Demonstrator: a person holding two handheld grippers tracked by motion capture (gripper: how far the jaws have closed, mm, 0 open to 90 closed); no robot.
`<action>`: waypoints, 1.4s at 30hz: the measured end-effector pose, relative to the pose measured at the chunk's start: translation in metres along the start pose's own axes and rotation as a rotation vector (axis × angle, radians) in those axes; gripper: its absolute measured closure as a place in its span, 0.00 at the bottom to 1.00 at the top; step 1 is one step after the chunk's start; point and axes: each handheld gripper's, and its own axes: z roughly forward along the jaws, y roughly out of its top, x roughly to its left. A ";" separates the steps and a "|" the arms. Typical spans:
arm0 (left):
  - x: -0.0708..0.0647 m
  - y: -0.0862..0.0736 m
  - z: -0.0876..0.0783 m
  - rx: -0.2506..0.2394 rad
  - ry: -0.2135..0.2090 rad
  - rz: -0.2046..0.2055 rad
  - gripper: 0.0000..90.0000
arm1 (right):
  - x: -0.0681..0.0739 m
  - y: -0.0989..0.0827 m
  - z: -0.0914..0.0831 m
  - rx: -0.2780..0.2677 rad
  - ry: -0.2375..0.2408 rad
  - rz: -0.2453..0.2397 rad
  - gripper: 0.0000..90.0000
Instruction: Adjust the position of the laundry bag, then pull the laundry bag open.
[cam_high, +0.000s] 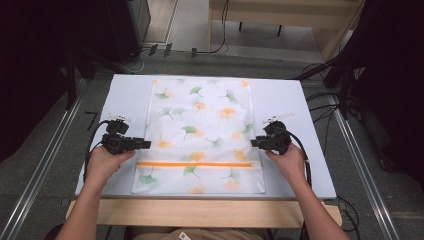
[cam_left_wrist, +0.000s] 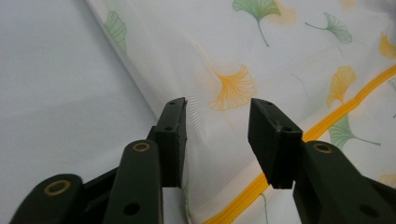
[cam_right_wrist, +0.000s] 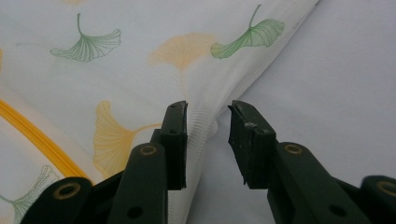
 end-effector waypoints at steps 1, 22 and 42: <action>-0.002 0.000 -0.001 -0.001 -0.001 0.009 0.59 | 0.000 0.000 -0.001 -0.004 -0.002 -0.003 0.72; -0.043 0.015 0.010 -0.018 -0.055 0.133 0.47 | -0.003 -0.029 -0.028 -0.067 0.027 -0.011 0.61; -0.080 0.033 0.040 0.024 -0.119 0.242 0.46 | 0.002 -0.055 -0.047 -0.073 -0.011 0.004 0.63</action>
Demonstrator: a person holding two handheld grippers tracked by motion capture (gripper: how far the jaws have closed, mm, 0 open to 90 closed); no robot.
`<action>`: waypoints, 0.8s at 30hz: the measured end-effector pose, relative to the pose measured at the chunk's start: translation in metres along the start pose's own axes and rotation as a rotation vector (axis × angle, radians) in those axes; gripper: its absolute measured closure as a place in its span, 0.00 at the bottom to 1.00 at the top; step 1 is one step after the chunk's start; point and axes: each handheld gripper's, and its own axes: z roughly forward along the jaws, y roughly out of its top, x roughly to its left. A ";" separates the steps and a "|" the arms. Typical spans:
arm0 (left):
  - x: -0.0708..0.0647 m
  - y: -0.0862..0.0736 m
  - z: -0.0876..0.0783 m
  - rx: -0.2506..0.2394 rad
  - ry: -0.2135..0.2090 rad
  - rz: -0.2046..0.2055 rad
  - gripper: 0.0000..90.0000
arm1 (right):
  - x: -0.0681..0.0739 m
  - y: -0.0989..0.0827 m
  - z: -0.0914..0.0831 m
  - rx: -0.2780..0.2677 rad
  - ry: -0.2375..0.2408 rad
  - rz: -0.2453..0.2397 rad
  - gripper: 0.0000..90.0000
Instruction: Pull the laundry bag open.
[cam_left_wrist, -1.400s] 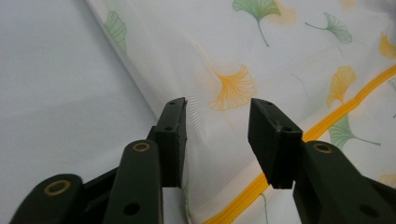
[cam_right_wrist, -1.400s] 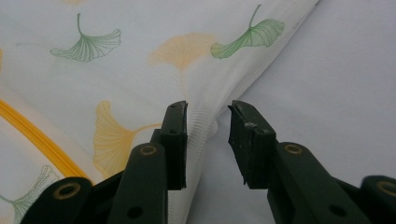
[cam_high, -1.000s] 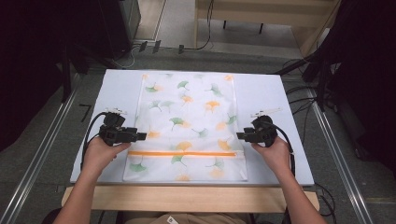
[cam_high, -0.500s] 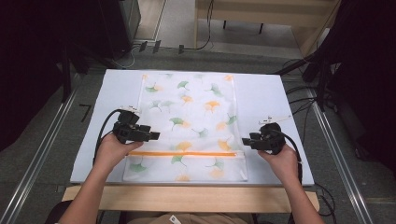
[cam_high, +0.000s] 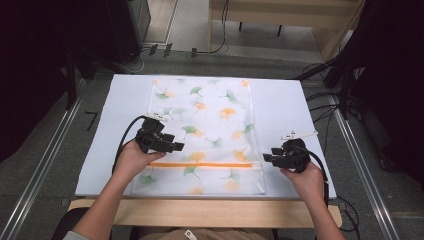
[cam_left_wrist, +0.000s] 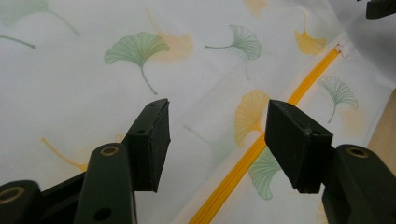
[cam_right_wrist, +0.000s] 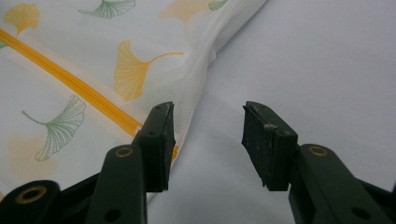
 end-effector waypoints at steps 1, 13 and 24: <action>-0.004 0.002 0.003 0.004 -0.009 0.008 0.46 | 0.000 -0.001 -0.003 -0.010 -0.011 0.003 0.66; -0.028 0.011 0.022 -0.019 -0.033 0.030 0.47 | 0.008 -0.007 0.004 0.047 -0.002 0.016 0.75; -0.047 0.017 0.038 -0.010 -0.060 0.090 0.47 | 0.015 -0.015 0.012 0.099 0.031 0.007 0.72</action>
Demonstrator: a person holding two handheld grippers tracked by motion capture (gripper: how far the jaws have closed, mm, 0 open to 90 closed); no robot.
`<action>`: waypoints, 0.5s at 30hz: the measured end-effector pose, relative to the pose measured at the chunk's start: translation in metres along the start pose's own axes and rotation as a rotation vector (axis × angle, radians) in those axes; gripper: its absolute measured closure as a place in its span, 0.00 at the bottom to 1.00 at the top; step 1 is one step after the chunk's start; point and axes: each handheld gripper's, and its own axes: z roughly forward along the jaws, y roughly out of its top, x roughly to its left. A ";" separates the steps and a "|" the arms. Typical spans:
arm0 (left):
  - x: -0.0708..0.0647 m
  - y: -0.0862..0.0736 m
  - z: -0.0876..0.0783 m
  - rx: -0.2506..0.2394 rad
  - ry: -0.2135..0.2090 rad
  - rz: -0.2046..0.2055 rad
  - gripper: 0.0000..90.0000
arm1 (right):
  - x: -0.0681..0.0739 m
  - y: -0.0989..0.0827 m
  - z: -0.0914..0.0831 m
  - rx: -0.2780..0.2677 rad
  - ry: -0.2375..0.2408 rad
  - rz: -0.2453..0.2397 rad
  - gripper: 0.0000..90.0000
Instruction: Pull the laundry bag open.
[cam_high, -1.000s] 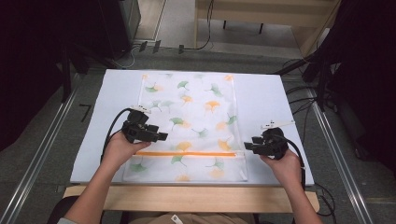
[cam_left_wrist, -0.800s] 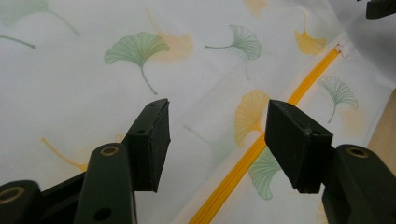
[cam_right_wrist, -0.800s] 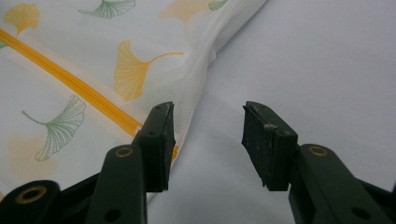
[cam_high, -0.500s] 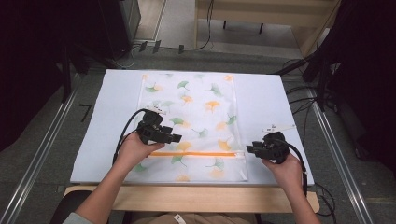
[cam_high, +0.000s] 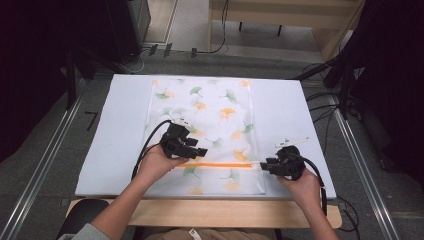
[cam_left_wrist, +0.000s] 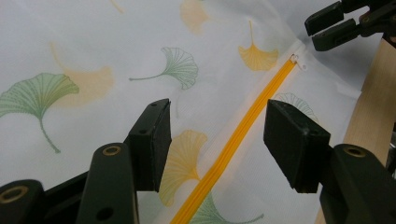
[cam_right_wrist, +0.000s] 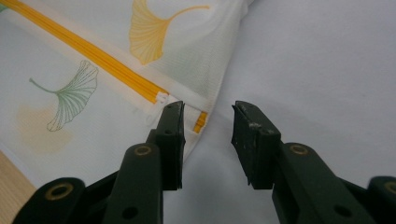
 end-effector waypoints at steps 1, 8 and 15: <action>0.000 0.000 0.000 0.000 0.000 0.000 0.47 | 0.000 0.000 0.000 0.000 0.000 0.000 0.72; -0.001 0.001 0.004 0.008 0.003 0.015 0.47 | 0.006 0.001 0.011 0.034 -0.011 -0.020 0.69; 0.000 0.000 0.003 0.008 0.013 0.020 0.47 | 0.015 0.006 0.017 0.036 -0.040 -0.043 0.69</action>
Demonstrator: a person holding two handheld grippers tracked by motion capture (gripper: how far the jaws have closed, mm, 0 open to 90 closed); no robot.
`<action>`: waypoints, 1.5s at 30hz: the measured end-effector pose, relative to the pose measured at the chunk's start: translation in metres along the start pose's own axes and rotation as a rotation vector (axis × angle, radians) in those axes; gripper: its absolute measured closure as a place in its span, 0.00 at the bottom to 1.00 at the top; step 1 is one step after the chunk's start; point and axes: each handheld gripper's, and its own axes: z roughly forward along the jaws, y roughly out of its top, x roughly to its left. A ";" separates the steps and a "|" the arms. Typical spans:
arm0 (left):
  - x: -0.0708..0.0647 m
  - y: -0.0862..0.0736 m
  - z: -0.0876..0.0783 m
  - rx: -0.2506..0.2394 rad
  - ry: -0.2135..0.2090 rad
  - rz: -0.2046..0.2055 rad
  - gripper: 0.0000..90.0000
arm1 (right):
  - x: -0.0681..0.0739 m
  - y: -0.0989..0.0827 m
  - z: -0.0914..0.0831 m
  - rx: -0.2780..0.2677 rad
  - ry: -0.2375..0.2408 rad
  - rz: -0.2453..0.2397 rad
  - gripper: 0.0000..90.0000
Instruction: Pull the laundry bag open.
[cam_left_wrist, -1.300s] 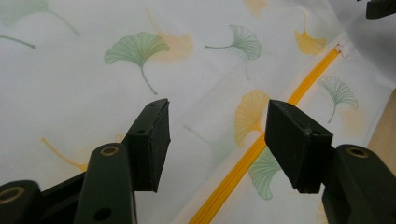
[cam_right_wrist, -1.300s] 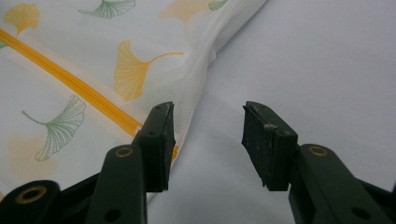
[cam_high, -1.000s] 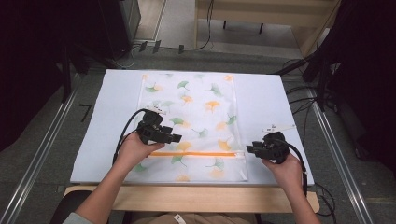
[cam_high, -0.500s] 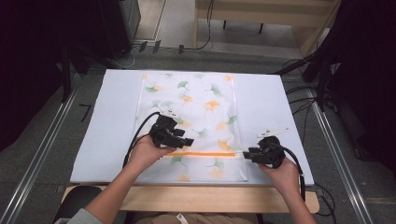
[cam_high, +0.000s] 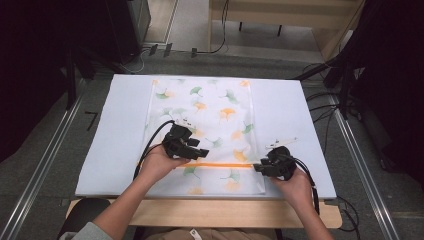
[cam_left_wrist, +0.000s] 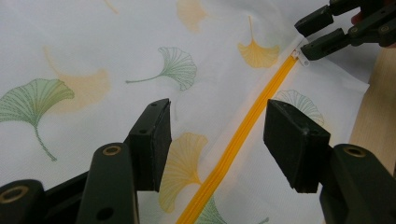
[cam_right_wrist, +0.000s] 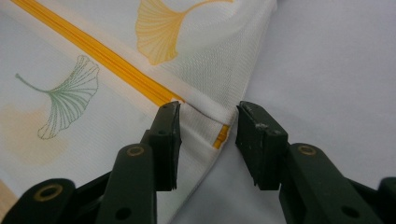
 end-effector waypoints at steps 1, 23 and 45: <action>0.000 0.000 0.000 0.000 0.000 0.000 0.47 | 0.000 0.000 0.000 0.000 0.000 0.000 0.69; -0.012 -0.002 0.006 -0.038 -0.080 0.027 0.68 | 0.000 0.003 0.004 -0.019 0.047 -0.010 0.94; -0.041 -0.003 0.028 -0.028 -0.131 0.104 0.67 | 0.001 0.011 -0.016 -0.059 0.072 -0.018 0.94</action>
